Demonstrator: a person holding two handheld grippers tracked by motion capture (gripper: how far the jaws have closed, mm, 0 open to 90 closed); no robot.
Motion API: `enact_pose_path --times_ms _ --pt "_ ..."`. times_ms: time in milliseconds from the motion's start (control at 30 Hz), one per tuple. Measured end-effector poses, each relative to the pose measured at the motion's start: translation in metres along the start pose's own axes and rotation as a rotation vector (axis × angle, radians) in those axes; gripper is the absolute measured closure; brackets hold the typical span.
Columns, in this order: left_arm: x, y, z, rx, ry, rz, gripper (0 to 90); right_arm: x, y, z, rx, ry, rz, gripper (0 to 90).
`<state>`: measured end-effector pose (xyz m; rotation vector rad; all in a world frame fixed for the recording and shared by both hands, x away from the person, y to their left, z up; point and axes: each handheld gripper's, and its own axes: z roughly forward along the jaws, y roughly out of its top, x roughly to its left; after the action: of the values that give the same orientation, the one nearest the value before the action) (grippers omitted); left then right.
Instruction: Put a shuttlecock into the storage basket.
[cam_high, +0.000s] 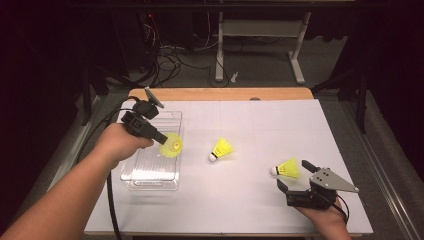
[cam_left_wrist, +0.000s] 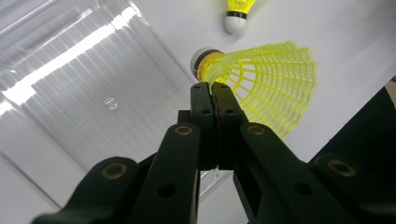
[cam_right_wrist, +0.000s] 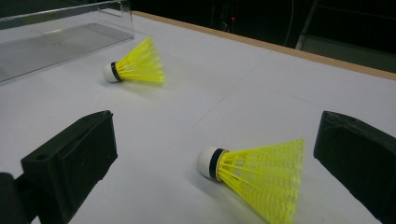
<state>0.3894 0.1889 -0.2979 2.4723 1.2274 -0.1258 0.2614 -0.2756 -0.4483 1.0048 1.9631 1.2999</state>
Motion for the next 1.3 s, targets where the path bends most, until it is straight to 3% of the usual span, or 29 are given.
enact_pose_path --times_ms 200,767,967,1300 --pt "0.016 -0.008 -0.007 -0.024 0.015 -0.049 89.3 0.0 0.0 0.0 0.001 -0.001 0.0 0.0" --pt "0.044 -0.023 -0.019 -0.017 0.065 -0.118 89.2 0.0 0.0 0.0 0.003 -0.002 -0.001 0.0" --pt "0.057 -0.029 -0.02 -0.031 0.066 -0.159 89.3 0.0 0.0 0.001 0.004 -0.002 -0.003 0.0" --pt "0.07 -0.032 -0.015 -0.042 0.068 -0.191 89.3 0.0 -0.001 0.001 0.008 0.0 -0.005 0.0"
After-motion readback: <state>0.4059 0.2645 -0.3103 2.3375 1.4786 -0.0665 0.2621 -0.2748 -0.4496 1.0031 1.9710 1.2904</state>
